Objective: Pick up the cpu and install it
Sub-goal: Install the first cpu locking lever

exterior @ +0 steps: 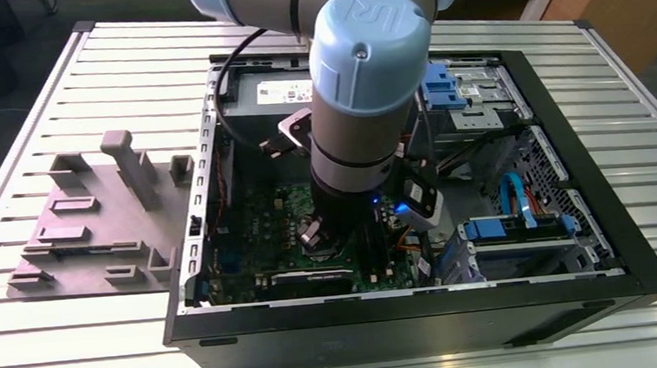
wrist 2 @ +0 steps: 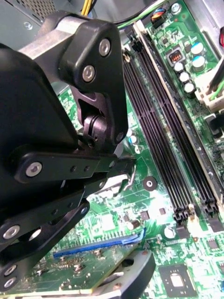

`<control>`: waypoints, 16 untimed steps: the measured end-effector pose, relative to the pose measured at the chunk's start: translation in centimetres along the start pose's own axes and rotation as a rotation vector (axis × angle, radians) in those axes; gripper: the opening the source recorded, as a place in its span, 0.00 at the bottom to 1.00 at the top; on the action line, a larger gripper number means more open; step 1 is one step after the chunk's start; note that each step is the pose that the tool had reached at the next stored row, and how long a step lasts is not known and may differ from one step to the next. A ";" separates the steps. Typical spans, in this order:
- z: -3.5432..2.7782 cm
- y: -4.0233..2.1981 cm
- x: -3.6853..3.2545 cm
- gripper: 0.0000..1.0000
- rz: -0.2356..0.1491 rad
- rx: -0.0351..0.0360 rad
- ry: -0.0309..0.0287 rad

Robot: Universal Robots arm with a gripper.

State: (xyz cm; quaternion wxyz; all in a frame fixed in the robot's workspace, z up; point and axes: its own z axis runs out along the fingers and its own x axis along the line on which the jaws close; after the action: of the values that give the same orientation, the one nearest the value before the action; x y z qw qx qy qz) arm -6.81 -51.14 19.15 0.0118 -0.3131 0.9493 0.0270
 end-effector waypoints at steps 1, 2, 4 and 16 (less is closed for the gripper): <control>0.00 -0.01 0.01 0.10 0.000 -0.0006 -0.0006; 0.01 -0.01 0.01 0.10 0.000 -0.0007 -0.0007; 0.03 -0.01 0.01 0.10 0.000 -0.0011 -0.0011; 0.06 -0.37 -0.12 0.10 0.000 -0.0057 -0.0044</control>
State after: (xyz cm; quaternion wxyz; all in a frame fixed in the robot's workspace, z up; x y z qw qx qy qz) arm -6.49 -51.36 19.08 0.0129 -0.3130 0.9492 0.0303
